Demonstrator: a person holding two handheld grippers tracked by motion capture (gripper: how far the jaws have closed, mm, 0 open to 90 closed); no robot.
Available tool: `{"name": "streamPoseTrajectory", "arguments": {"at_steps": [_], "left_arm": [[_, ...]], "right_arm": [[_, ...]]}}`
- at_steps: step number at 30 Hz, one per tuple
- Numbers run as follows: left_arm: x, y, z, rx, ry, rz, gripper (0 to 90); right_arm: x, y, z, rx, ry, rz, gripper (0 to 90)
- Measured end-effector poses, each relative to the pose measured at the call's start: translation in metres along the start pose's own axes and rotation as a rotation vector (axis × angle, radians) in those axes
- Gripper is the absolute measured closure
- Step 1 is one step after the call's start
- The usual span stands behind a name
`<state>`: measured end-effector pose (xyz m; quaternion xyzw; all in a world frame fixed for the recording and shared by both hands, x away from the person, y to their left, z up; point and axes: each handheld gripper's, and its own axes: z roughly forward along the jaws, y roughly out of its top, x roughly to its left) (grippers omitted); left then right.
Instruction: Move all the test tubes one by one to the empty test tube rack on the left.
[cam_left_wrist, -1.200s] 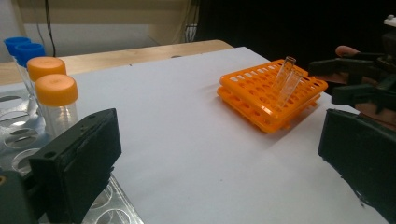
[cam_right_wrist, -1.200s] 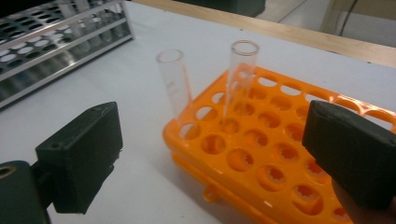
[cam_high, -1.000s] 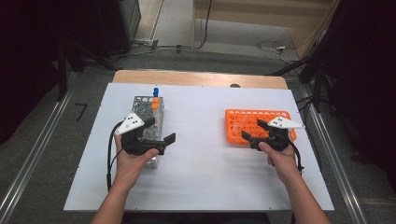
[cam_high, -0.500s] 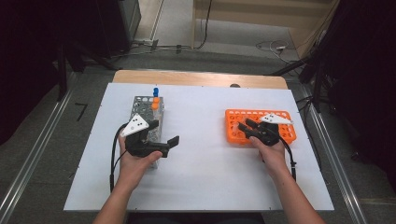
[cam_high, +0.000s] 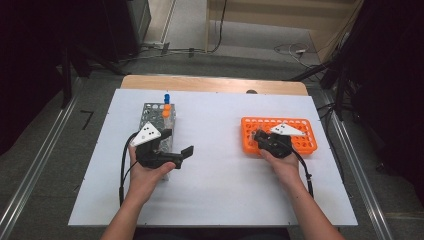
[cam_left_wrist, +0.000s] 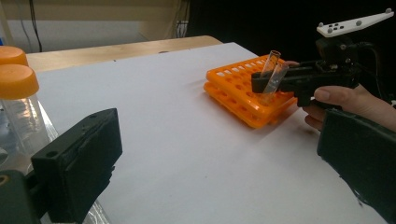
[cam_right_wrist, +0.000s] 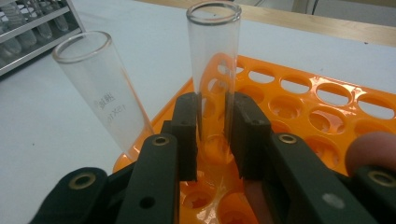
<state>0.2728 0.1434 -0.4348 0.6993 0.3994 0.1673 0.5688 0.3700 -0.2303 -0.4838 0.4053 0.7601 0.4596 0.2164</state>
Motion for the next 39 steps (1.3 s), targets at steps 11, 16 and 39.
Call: {"name": "streamPoseTrajectory", "arguments": {"at_steps": [11,16,39], "left_arm": [[-0.007,-0.001,0.004,0.011,-0.014,0.013,0.7],[-0.010,-0.001,0.006,0.013,-0.023,0.021,0.9],[-0.020,-0.002,0.014,0.020,-0.068,0.025,3.2]], "right_arm": [[-0.003,0.004,-0.009,-0.043,0.008,-0.010,73.7],[-0.005,0.012,-0.022,-0.075,0.019,0.003,73.7],[0.013,0.004,-0.064,-0.038,0.100,-0.051,73.7]]}}
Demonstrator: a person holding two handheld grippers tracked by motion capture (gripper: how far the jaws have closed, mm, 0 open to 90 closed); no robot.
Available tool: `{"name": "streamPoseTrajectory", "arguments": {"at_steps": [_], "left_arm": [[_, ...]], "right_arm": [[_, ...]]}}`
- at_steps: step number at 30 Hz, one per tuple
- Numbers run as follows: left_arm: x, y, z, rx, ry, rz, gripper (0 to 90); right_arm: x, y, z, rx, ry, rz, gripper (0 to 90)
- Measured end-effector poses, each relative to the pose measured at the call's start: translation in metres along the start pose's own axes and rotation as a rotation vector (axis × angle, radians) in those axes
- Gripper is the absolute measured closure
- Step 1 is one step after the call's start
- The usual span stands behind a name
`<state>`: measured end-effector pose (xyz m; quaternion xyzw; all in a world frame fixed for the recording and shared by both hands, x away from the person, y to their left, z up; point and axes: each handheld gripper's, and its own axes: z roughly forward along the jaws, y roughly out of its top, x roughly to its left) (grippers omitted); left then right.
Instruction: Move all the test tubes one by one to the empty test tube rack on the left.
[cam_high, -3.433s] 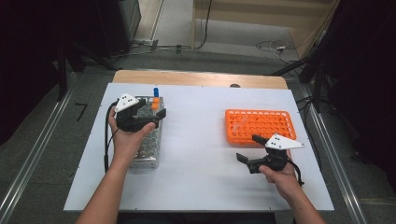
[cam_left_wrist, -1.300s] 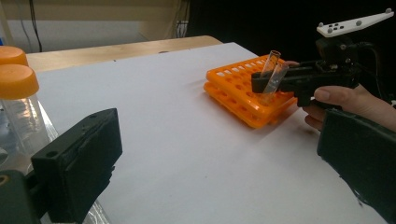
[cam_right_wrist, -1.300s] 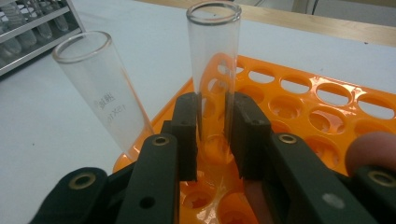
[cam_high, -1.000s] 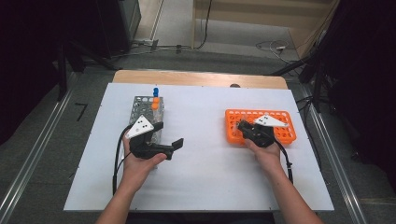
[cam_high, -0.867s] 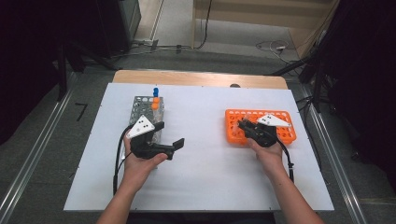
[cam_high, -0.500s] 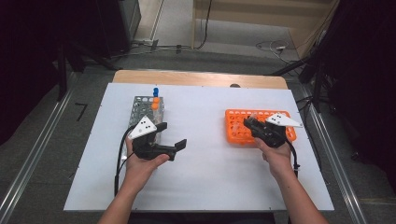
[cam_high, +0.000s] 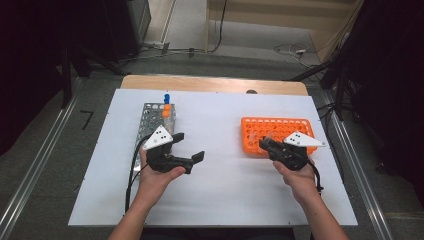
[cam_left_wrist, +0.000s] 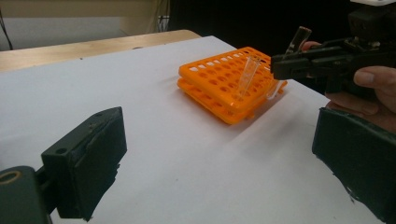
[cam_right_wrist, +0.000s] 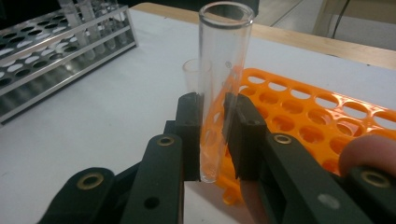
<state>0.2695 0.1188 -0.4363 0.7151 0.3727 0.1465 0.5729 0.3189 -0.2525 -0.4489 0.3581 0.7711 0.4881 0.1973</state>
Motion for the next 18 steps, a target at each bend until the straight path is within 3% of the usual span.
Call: {"name": "streamPoseTrajectory", "arguments": {"at_steps": [13,18], "left_arm": [[-0.010,0.002,0.005,-0.006,-0.067,0.002,7.1],[-0.017,0.002,0.010,-0.008,-0.088,0.013,12.5]], "right_arm": [[0.033,0.003,0.009,0.000,0.110,-0.056,73.6],[0.050,0.004,0.015,0.015,0.154,-0.076,73.6]]}}
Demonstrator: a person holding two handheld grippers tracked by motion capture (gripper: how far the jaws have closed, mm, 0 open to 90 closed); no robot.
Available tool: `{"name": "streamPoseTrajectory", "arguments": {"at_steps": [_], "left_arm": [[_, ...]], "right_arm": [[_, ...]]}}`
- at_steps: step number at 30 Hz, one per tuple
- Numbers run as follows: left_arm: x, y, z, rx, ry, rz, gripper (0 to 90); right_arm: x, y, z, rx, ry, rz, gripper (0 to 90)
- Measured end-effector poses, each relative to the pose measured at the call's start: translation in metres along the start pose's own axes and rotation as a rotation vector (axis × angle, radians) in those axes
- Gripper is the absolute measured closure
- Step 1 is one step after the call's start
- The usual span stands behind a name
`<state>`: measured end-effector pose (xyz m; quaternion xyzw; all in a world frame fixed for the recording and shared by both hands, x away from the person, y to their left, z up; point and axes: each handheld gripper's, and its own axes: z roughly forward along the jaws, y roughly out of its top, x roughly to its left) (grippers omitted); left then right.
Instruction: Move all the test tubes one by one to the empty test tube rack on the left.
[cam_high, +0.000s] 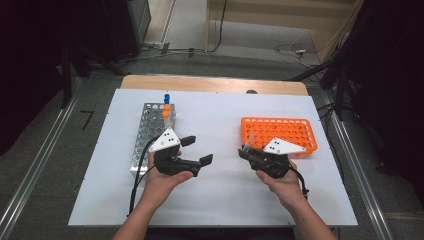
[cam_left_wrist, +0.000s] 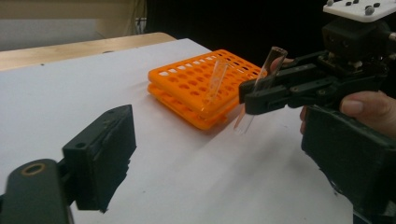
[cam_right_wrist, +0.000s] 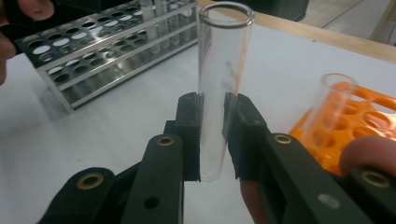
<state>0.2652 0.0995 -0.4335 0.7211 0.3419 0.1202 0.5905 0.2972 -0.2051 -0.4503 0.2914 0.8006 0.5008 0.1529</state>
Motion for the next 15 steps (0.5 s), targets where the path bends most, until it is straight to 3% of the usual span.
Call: {"name": "streamPoseTrajectory", "arguments": {"at_steps": [15], "left_arm": [[-0.019,-0.004,0.020,0.031,-0.081,0.053,42.8]], "right_arm": [[0.039,0.001,0.024,0.044,0.099,-0.058,73.6]]}}
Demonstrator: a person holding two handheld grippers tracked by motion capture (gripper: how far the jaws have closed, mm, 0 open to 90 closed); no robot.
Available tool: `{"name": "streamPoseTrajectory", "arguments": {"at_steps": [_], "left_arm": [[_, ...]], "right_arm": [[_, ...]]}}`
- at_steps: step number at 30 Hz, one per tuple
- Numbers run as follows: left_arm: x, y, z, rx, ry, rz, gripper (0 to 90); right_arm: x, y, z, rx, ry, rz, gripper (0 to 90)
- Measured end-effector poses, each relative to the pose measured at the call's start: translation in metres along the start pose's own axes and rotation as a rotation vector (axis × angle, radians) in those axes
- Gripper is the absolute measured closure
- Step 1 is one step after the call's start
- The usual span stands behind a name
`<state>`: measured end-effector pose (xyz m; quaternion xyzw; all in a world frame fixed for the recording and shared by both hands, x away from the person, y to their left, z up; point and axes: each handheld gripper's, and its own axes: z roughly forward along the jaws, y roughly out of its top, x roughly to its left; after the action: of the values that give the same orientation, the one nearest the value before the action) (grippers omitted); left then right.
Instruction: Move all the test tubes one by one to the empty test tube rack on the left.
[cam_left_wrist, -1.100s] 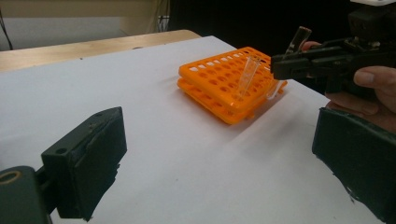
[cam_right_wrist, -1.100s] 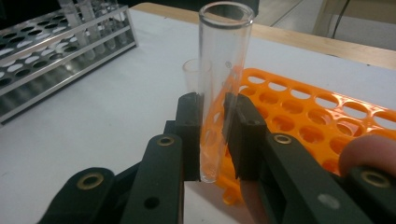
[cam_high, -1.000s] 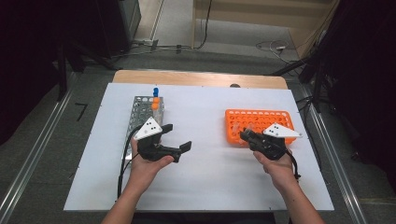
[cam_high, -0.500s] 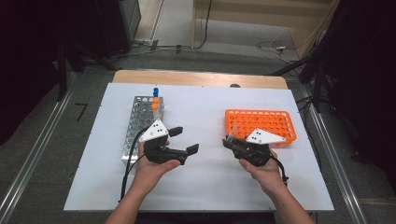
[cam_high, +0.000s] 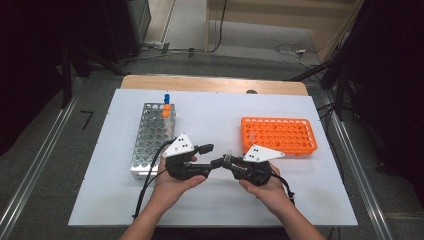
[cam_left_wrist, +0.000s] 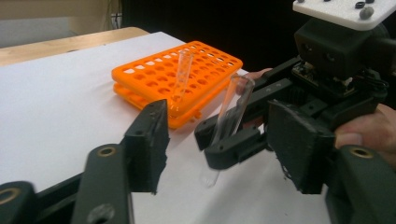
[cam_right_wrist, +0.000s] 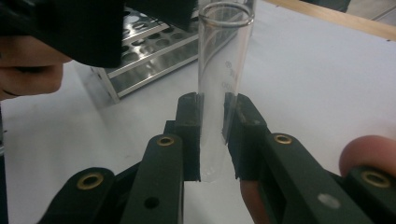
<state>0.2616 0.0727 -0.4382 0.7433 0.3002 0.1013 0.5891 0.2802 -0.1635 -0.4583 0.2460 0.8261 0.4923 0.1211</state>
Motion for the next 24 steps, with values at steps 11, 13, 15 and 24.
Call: {"name": "streamPoseTrajectory", "arguments": {"at_steps": [11,13,15,24], "left_arm": [[-0.009,-0.003,0.010,0.010,-0.013,0.045,65.7],[-0.010,-0.003,0.011,0.013,-0.016,0.046,67.0],[-0.011,-0.003,0.012,0.018,-0.012,0.055,69.6],[-0.010,-0.003,0.011,0.015,0.006,0.070,75.9]], "right_arm": [[0.014,0.004,0.009,0.017,0.038,-0.025,73.7],[0.016,0.004,0.009,0.019,0.044,-0.025,73.6],[0.017,0.004,0.009,0.019,0.050,-0.027,73.6],[0.016,0.004,0.009,0.018,0.064,-0.015,73.5]]}}
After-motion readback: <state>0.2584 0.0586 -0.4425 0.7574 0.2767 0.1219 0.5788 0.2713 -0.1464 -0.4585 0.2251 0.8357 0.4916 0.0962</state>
